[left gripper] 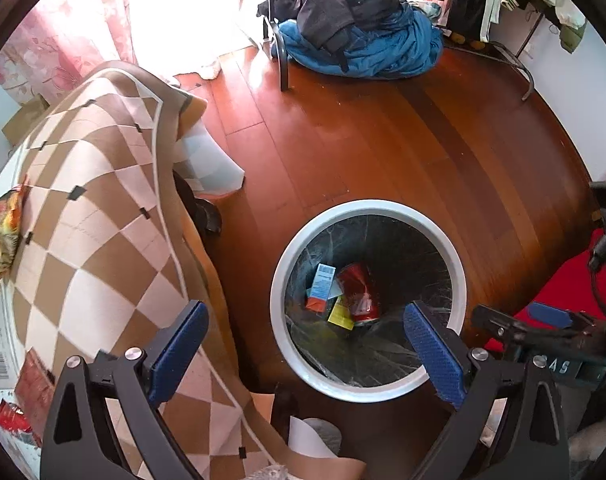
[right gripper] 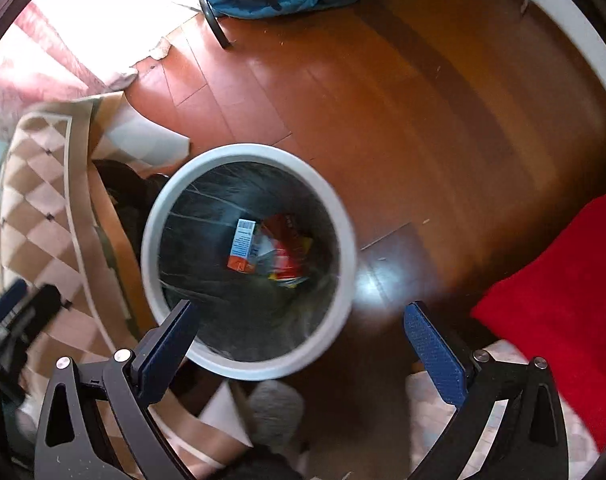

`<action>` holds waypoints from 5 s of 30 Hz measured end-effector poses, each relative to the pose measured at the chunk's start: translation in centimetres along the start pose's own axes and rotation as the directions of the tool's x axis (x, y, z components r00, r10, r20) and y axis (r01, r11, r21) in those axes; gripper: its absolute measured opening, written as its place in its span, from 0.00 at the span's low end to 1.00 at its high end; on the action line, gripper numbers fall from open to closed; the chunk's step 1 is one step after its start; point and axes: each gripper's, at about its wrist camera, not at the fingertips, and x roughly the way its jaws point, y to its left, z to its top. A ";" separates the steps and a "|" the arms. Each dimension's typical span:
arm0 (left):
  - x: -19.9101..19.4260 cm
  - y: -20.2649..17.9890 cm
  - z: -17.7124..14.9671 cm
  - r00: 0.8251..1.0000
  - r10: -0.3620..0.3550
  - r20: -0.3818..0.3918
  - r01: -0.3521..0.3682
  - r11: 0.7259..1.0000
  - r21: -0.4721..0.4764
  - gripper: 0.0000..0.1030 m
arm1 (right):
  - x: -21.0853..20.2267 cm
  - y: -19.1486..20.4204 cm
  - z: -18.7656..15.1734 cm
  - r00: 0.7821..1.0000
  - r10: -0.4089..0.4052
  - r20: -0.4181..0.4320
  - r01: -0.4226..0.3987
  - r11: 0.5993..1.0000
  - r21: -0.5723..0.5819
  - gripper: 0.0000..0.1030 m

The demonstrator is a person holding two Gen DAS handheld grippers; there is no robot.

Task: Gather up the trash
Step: 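Open both tools to drop the can and carton into the bin, then move both tools back over the table, then grasp the dark red snack bag with the right tool while the left tool grasps the pink-white box, then carry the snack bag and pink-white box over the trash bin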

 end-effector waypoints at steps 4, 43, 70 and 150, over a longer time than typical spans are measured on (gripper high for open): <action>-1.4 0.0 -0.9 1.000 0.012 0.012 -0.012 1.000 0.007 0.97 | -1.8 0.3 -1.5 0.998 -0.045 0.032 0.046 0.998 -0.031 1.00; -23.5 14.2 -9.4 0.952 0.125 0.279 -0.057 0.969 -0.242 0.97 | -26.4 14.9 -12.6 0.925 0.223 0.307 -0.177 0.969 -0.171 1.00; -13.1 35.6 -16.4 0.940 0.340 -0.031 -0.309 0.806 -0.505 0.97 | -3.0 39.1 -11.6 0.986 0.143 -0.083 -0.143 0.990 0.008 0.52; -9.0 0.5 0.0 0.968 -0.226 0.112 0.230 0.973 -0.017 0.30 | -13.0 1.3 -3.7 0.964 0.151 0.217 -0.150 0.988 -0.024 0.37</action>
